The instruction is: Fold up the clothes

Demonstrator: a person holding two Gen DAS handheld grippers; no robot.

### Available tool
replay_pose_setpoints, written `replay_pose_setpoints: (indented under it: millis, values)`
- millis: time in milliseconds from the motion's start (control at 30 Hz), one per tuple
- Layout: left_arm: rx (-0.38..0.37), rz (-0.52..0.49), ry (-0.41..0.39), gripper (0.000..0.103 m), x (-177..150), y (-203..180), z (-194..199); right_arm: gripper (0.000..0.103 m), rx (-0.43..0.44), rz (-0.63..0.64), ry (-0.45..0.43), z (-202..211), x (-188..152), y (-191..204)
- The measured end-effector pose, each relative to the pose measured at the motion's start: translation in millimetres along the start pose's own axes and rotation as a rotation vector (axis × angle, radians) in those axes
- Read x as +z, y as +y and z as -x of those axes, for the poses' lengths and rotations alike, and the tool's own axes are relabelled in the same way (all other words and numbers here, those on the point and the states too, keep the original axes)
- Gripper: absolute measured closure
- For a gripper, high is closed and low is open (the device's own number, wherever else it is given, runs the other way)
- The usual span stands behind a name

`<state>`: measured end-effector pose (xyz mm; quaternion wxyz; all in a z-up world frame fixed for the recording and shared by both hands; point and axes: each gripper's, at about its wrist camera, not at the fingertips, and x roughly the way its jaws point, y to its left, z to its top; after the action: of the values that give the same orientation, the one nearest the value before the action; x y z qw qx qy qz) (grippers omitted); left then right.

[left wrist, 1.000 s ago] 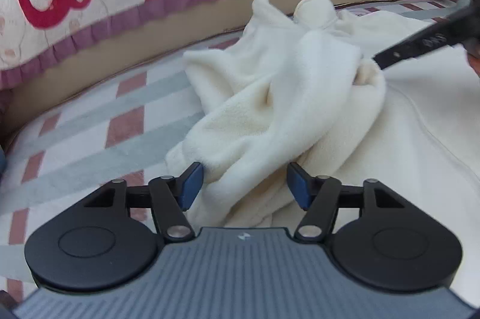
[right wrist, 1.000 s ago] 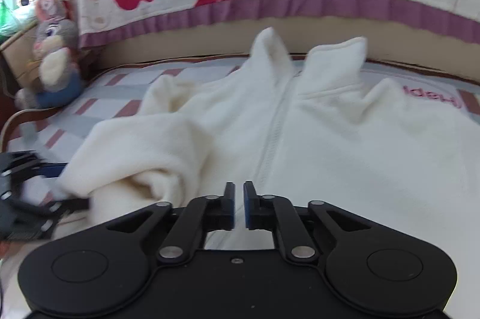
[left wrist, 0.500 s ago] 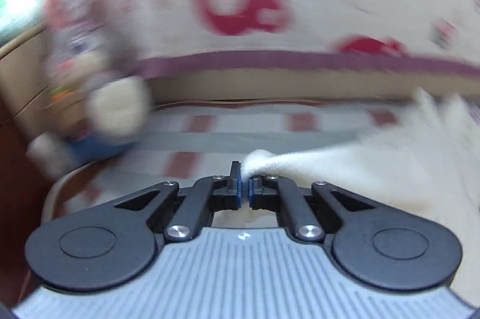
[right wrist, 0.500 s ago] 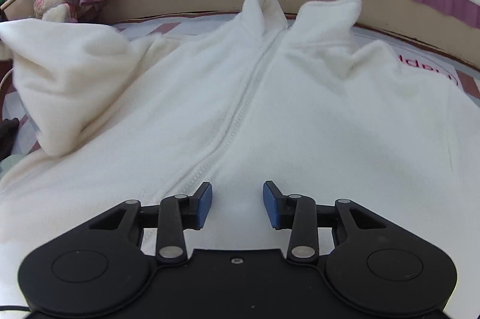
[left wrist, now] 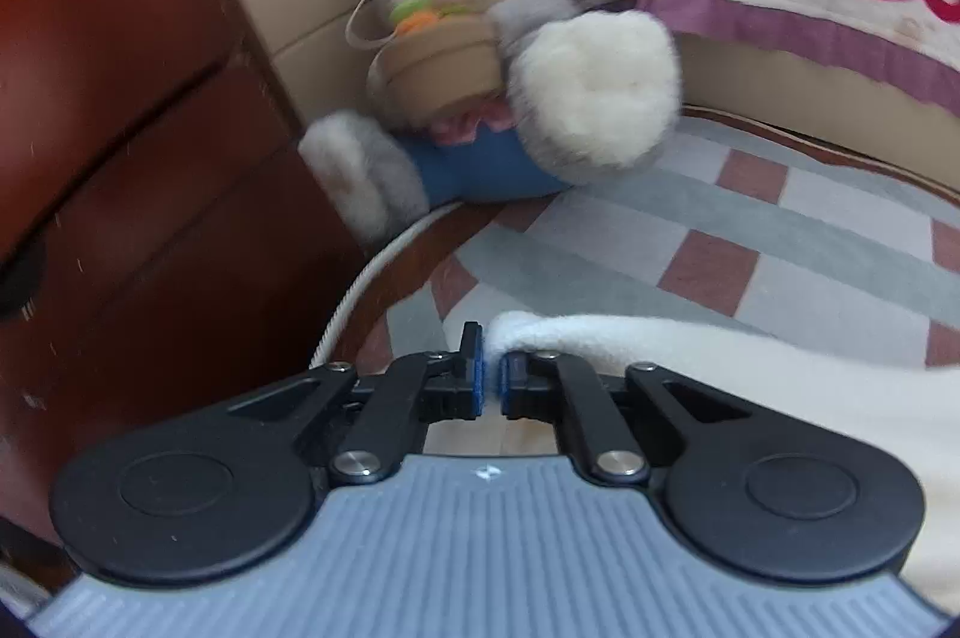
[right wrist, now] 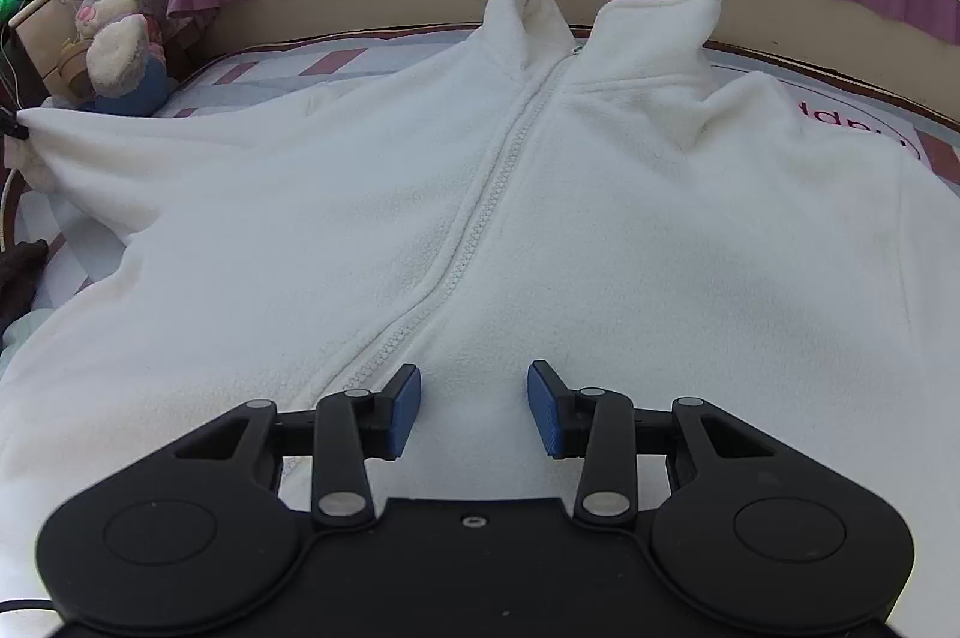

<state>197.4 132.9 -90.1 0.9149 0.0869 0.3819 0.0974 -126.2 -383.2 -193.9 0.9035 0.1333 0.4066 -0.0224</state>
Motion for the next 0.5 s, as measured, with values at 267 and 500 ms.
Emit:
replay_pose_setpoints:
  millis: [267, 500]
  values:
    - [0.002, 0.144, 0.051, 0.062, -9.0, 15.1, -6.7, 0.057, -0.015, 0.048, 0.019, 2.7, 3.8, 4.8]
    - [0.050, 0.017, -0.057, 0.061, -11.2, 1.0, 9.7, 0.054, -0.100, 0.206, -0.056, 35.1, 36.8, -19.5]
